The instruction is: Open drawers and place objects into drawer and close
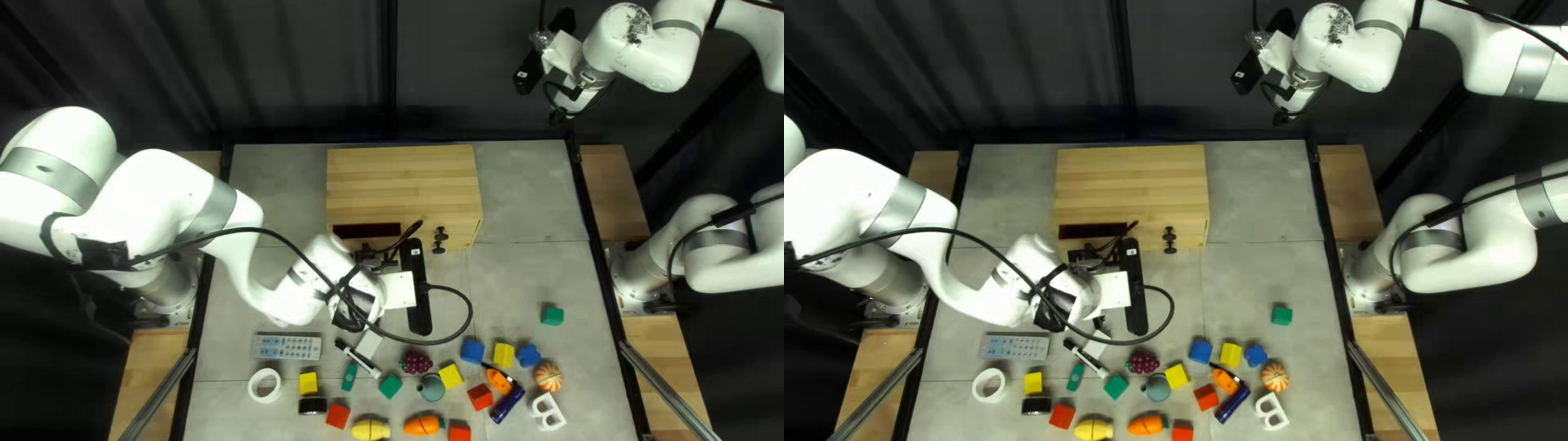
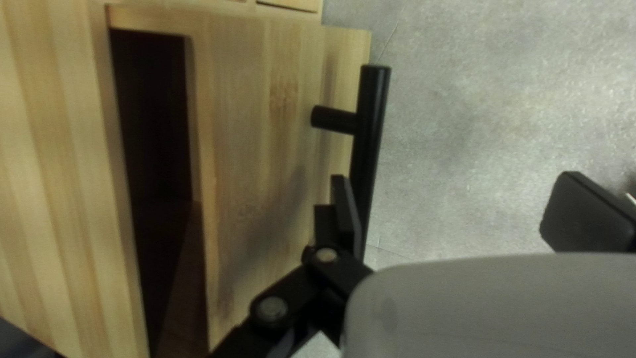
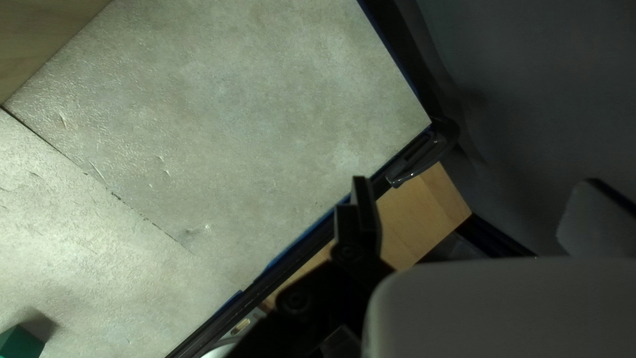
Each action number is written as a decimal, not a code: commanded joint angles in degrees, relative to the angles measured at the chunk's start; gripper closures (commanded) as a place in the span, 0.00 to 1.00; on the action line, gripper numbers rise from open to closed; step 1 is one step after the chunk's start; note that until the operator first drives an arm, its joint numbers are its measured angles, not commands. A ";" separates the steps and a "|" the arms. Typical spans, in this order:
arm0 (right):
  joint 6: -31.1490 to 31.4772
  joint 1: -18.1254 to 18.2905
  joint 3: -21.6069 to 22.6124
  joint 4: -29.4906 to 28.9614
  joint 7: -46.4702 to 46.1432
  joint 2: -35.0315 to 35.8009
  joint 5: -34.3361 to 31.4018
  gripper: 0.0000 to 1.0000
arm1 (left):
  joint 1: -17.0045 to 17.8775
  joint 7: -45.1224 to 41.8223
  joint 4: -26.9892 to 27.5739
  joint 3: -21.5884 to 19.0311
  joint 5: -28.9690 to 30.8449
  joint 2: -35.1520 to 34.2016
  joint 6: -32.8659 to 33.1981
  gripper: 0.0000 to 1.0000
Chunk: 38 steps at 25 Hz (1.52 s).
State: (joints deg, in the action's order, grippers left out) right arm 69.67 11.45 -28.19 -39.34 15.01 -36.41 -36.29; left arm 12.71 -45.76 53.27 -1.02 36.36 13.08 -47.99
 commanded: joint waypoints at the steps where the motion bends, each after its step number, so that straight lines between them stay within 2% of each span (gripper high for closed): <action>1: 0.00 0.00 0.00 0.00 0.00 0.00 0.00 0.00 | -0.20 -0.26 0.07 0.22 0.13 0.86 0.53 0.00; 20: 0.00 0.00 0.00 0.00 0.00 0.00 0.00 0.00 | 0.44 0.15 1.86 -0.41 -0.67 2.59 -1.34 0.00; 31: 0.00 0.00 0.00 0.00 0.00 0.00 0.00 0.00 | 3.68 -2.04 4.46 -3.19 -2.64 2.59 -4.39 0.00; 38: 0.00 0.00 0.00 0.00 0.00 0.00 0.00 0.00 | 4.01 -0.88 5.68 -3.44 -2.92 1.29 -7.03 0.00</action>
State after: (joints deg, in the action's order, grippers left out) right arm 69.67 11.45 -28.19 -39.34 15.01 -36.41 -36.29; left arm 16.77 -47.32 58.81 -4.47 33.58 15.39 -53.93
